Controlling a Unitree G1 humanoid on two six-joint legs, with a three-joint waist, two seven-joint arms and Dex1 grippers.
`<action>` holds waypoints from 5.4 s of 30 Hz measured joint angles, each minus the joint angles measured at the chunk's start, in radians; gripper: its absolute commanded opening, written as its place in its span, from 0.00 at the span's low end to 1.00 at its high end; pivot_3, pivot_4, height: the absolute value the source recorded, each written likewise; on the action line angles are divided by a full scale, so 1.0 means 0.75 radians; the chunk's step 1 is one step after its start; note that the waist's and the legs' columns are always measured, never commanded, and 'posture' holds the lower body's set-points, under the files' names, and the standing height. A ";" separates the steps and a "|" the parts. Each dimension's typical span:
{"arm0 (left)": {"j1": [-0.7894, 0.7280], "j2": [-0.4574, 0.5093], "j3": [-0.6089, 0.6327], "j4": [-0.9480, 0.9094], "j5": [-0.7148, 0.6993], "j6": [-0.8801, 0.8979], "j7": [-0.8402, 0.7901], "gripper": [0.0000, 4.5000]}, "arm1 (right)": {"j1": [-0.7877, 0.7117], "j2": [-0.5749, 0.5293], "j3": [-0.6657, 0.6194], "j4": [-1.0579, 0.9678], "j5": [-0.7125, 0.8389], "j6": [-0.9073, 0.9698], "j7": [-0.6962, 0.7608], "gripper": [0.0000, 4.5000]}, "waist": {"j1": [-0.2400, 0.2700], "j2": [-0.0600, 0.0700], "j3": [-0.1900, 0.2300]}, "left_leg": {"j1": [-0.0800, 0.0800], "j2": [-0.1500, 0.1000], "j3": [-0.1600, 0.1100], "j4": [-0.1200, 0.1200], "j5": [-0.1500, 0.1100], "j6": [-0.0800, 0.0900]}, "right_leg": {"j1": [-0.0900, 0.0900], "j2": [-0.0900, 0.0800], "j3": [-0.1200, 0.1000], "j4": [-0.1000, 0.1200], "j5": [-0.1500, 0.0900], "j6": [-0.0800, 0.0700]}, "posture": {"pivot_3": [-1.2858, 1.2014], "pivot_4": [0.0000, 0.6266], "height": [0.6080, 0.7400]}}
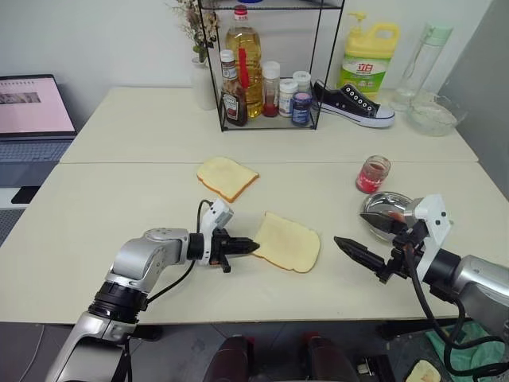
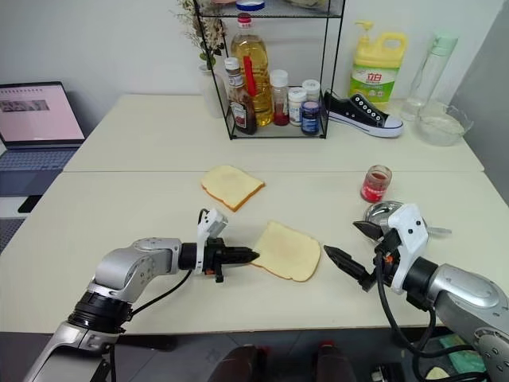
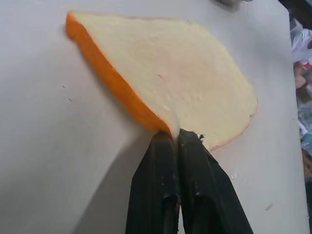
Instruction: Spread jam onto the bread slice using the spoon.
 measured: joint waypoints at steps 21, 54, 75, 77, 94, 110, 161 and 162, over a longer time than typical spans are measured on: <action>0.091 -0.009 0.048 -0.133 0.074 -0.065 0.109 0.71 | 0.035 -0.005 0.026 0.002 0.000 -0.015 -0.001 1.00 | 0.004 0.000 0.000 | 0.001 0.000 -0.001 0.000 0.000 0.000 | 0.001 -0.001 -0.001 0.001 0.000 0.000 | 0.52 0.24 1.00; -0.391 -0.410 -0.256 0.008 0.485 -0.860 0.005 0.99 | 0.234 0.489 -0.452 0.412 0.480 -0.264 -0.704 1.00 | 0.004 0.003 -0.002 | 0.003 0.000 0.003 0.000 -0.001 0.001 | 0.004 0.002 0.000 0.000 0.000 0.001 | 0.52 0.24 1.00; -0.391 -0.431 -0.255 0.002 0.518 -0.824 0.032 0.99 | -0.160 0.604 -0.441 1.030 0.369 -0.508 -0.647 1.00 | 0.000 0.008 -0.003 | 0.004 0.000 0.005 0.000 -0.001 0.002 | 0.003 0.002 0.000 0.000 0.000 0.001 | 0.52 0.24 1.00; -0.395 -0.437 -0.255 0.002 0.519 -0.823 0.032 0.99 | -0.194 0.603 -0.443 1.076 0.349 -0.531 -0.622 1.00 | -0.001 0.008 -0.003 | 0.004 0.000 0.005 0.000 -0.001 0.002 | 0.003 0.002 0.000 0.001 0.000 0.001 | 0.52 0.24 1.00; -0.413 -0.434 -0.255 0.002 0.527 -0.819 0.031 1.00 | -0.268 0.616 -0.449 1.203 0.253 -0.604 -0.518 0.79 | -0.002 0.008 -0.003 | 0.004 0.000 0.005 0.000 -0.001 0.002 | 0.004 0.002 0.000 0.001 0.000 0.001 | 0.52 0.24 1.00; -0.428 -0.429 -0.254 0.002 0.528 -0.817 0.032 1.00 | -0.313 0.632 -0.475 1.244 0.239 -0.629 -0.397 0.00 | -0.003 0.008 -0.003 | 0.010 0.000 0.005 -0.001 -0.001 0.002 | 0.010 0.002 0.000 0.000 0.000 0.001 | 0.52 0.24 1.00; -0.584 -0.485 0.006 0.220 0.401 -0.657 0.129 1.00 | -0.939 0.206 0.206 1.406 -0.777 -0.706 0.007 0.00 | -0.019 0.011 0.000 | -0.002 0.000 0.009 0.000 -0.002 0.004 | -0.004 0.002 0.001 0.001 0.000 0.002 | 0.52 0.24 1.00; -0.584 -0.485 0.006 0.220 0.401 -0.656 0.133 1.00 | -0.939 0.207 0.213 1.415 -0.790 -0.715 0.011 0.00 | -0.019 0.011 0.000 | -0.002 0.000 0.009 0.000 -0.002 0.004 | -0.004 0.002 0.001 0.001 0.000 0.002 | 0.52 0.24 1.00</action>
